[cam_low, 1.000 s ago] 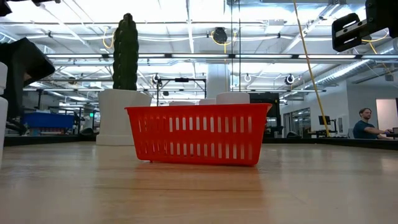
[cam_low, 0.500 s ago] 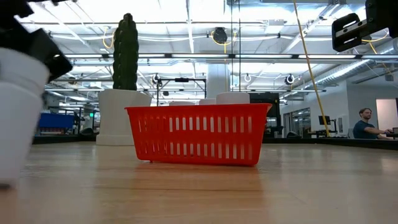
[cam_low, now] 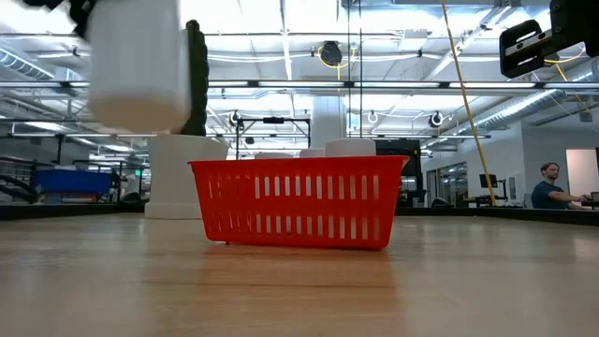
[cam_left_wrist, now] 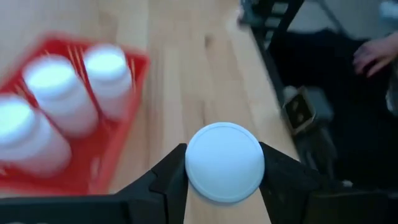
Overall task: Pick and place pill bottles into a basket
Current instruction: Put the white pill bottle into the red bin
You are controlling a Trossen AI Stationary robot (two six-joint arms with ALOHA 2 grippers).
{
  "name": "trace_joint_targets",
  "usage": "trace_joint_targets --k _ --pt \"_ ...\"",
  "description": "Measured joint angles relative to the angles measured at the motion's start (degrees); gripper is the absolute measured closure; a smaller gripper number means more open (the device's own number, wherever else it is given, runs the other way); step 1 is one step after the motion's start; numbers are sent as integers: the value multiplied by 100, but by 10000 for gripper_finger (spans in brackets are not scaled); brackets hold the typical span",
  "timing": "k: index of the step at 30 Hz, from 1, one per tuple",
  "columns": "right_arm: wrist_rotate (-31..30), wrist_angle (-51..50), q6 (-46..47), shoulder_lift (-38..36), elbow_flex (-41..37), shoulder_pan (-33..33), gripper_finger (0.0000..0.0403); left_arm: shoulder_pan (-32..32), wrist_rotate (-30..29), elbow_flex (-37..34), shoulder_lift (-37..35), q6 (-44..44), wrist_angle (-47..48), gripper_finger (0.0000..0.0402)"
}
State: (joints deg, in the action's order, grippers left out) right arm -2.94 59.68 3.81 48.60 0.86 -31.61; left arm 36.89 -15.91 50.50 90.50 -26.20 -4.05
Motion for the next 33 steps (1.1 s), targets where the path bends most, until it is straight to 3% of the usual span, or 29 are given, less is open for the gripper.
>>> trace_joint_targets --k 6,18,33 --pt "0 2 0 0 0 2 399 -398 -119 2 -372 730 -35 226" --pt "0 0 1 0 0 0 399 -1301 106 2 -398 1517 4 230" --pt "0 2 0 2 0 2 399 -1441 236 7 234 1607 -297 234"
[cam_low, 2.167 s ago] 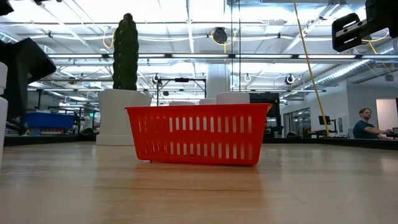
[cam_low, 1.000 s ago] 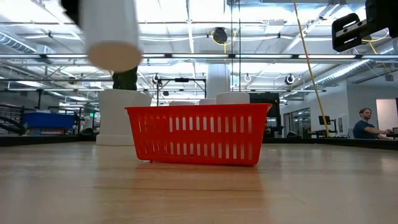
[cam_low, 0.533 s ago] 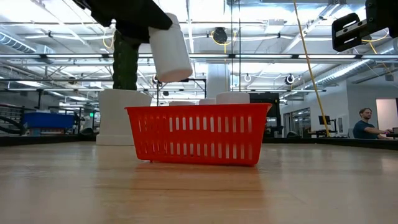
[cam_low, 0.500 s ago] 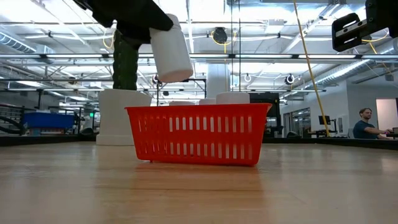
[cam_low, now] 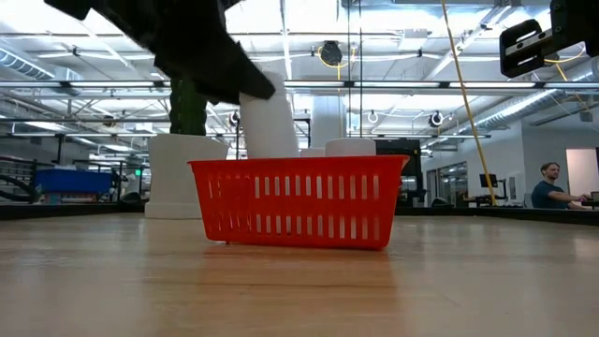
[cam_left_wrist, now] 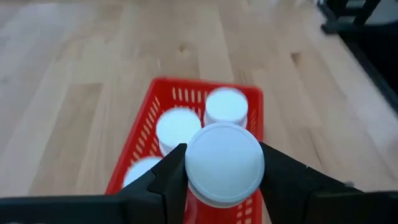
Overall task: Pick and place pill bottles into a basket
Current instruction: Put the white pill bottle into the red bin
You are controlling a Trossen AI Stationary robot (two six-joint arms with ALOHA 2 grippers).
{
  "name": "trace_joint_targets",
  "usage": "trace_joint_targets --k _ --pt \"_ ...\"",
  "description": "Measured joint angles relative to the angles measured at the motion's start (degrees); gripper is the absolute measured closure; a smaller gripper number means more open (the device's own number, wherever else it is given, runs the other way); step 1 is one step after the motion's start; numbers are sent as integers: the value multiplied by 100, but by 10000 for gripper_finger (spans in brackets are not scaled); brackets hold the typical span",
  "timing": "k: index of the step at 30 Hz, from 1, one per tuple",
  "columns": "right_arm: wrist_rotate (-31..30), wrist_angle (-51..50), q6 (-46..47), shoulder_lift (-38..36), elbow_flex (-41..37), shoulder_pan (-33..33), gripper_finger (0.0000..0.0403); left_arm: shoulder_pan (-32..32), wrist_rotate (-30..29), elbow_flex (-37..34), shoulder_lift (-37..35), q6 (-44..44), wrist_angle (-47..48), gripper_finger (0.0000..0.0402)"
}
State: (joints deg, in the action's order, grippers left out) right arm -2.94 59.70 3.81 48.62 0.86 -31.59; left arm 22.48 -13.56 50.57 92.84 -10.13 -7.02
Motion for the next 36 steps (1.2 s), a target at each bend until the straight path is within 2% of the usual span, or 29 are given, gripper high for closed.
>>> trace_joint_targets --k 9,17,23,30,36 --pt "0 0 0 -2 0 -2 398 -28 -99 0 6 58 -49 229" --pt "0 -1 0 -4 -1 -2 398 -125 60 33 435 30 -24 237" --pt "0 -52 0 7 0 -2 398 -160 75 33 714 -9 -228 221" --pt "0 -58 0 4 0 -2 399 -186 211 97 926 22 -391 236" --pt "0 -63 0 4 0 -2 399 -188 459 302 922 126 -340 216"
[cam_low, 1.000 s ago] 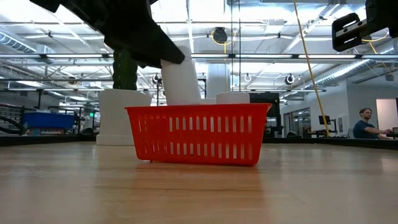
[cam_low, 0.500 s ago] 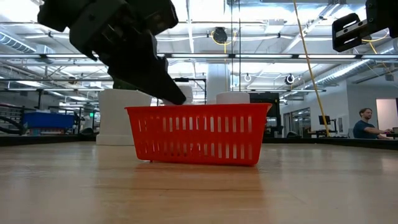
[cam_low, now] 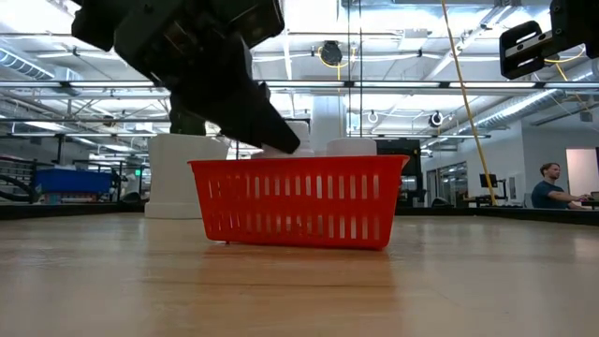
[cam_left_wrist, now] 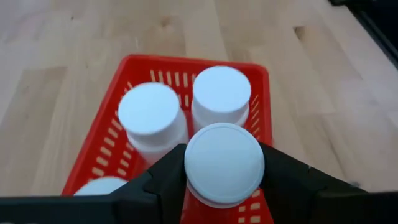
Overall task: Pick and place pill bottles into a basket
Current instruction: Put the white pill bottle into the red bin
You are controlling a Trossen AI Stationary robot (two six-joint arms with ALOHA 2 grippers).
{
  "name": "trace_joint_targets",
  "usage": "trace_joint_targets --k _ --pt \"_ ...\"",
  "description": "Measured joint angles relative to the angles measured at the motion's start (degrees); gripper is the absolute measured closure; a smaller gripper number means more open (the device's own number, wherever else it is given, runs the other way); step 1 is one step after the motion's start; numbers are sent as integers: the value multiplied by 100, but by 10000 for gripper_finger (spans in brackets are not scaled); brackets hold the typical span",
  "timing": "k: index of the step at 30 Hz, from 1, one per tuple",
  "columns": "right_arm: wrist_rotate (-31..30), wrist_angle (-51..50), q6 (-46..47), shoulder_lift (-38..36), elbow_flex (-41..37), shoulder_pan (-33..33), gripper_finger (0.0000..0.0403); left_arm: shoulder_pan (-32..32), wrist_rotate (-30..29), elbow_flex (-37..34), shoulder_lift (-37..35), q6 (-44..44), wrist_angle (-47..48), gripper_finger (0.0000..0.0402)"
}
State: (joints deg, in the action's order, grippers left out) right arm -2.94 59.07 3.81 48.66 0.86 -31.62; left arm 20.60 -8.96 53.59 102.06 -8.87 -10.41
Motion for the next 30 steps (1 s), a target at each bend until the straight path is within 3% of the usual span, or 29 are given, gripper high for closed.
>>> trace_joint_targets --k 8,13,23,30 --pt "0 -28 2 -1 0 2 399 -23 -12 41 0 89 160 237" --pt "0 -28 0 -2 0 0 399 -72 6 41 6 5 178 214" --pt "0 -135 0 2 0 0 399 -136 256 63 534 -32 -504 237" --pt "0 -221 0 -2 -1 1 399 -129 296 56 553 -90 -521 187"
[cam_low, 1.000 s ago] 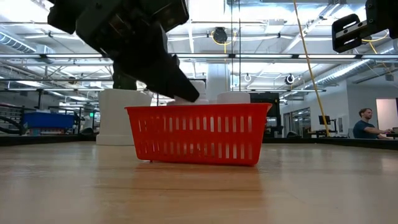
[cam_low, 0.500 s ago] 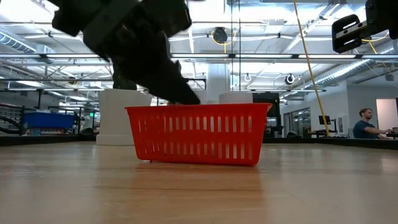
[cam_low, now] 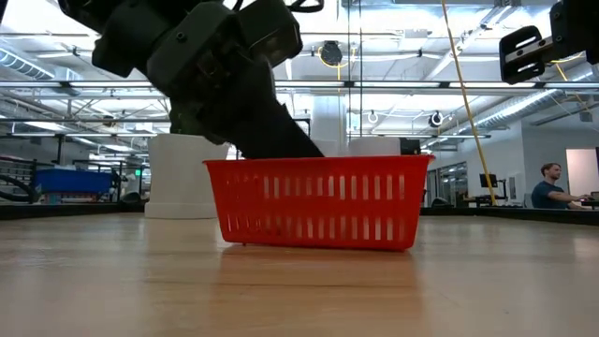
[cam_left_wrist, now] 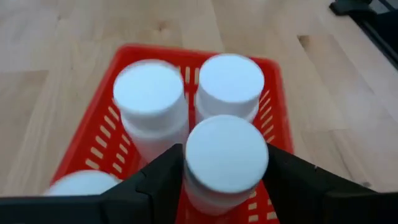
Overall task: Pick and place pill bottles into a basket
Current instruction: Put the white pill bottle into the red bin
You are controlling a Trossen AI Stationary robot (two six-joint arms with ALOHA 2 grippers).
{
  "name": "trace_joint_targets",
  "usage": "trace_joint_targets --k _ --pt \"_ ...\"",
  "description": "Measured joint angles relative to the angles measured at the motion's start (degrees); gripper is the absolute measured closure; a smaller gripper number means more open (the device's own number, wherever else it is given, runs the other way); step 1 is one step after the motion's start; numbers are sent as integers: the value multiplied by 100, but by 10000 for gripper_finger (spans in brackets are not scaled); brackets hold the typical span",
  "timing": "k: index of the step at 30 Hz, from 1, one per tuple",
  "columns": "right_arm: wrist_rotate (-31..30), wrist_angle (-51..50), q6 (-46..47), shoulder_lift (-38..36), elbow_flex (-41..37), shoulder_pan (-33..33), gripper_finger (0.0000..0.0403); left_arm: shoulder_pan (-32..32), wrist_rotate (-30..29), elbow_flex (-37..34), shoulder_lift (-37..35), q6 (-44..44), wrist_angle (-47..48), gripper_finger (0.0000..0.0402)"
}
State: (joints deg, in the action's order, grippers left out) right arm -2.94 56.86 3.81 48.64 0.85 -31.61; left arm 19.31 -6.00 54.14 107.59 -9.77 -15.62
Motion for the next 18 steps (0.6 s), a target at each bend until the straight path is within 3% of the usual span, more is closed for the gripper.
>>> trace_joint_targets --k 18 --pt "0 -20 0 2 0 -1 399 4 2 -21 17 -102 -237 183"
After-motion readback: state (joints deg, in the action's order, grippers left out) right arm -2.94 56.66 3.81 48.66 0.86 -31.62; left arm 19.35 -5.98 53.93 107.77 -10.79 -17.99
